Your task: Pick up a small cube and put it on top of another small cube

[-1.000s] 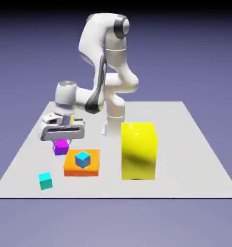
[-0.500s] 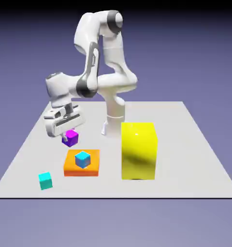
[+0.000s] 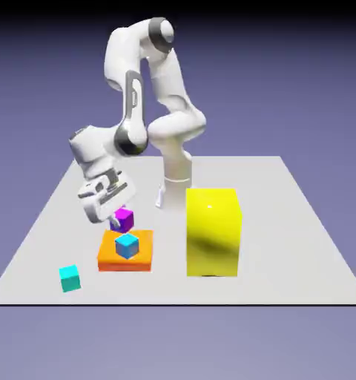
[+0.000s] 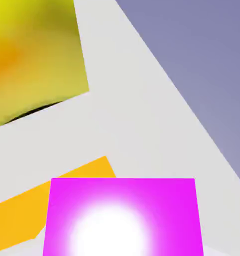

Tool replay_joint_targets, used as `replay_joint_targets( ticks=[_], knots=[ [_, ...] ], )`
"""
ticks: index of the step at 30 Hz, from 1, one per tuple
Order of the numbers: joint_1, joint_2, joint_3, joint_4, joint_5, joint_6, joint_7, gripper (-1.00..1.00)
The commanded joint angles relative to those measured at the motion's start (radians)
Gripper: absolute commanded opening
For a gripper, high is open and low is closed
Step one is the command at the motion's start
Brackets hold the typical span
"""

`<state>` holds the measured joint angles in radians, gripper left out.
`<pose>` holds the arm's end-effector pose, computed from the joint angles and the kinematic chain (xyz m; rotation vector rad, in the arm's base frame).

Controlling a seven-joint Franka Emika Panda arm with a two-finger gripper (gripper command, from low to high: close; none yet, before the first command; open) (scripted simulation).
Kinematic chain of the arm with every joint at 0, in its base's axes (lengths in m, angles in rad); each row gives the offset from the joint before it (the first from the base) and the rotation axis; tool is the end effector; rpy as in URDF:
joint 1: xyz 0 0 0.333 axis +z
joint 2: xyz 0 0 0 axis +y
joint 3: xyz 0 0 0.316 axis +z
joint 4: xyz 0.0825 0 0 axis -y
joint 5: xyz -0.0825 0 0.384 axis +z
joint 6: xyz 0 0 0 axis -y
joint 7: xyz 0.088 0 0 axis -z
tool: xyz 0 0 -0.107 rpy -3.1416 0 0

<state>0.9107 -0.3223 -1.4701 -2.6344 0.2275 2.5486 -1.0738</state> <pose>0.3708 -0.2032 0.2564 -2.7167 -0.4582 -0.3699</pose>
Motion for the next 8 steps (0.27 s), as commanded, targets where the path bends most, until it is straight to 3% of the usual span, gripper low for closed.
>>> replay_joint_targets(
  ticks=[1,6,7,8],
  knots=[
    [0.036,-0.002,-0.034,-0.002,-0.002,0.014,0.000,-1.00],
    [0.192,-0.008,-0.181,-0.011,-0.010,0.071,0.002,-1.00],
    [0.192,-0.008,-0.181,-0.011,-0.010,0.071,0.002,1.00],
    [0.192,-0.008,-0.181,-0.011,-0.010,0.071,0.002,1.00]
  ],
)
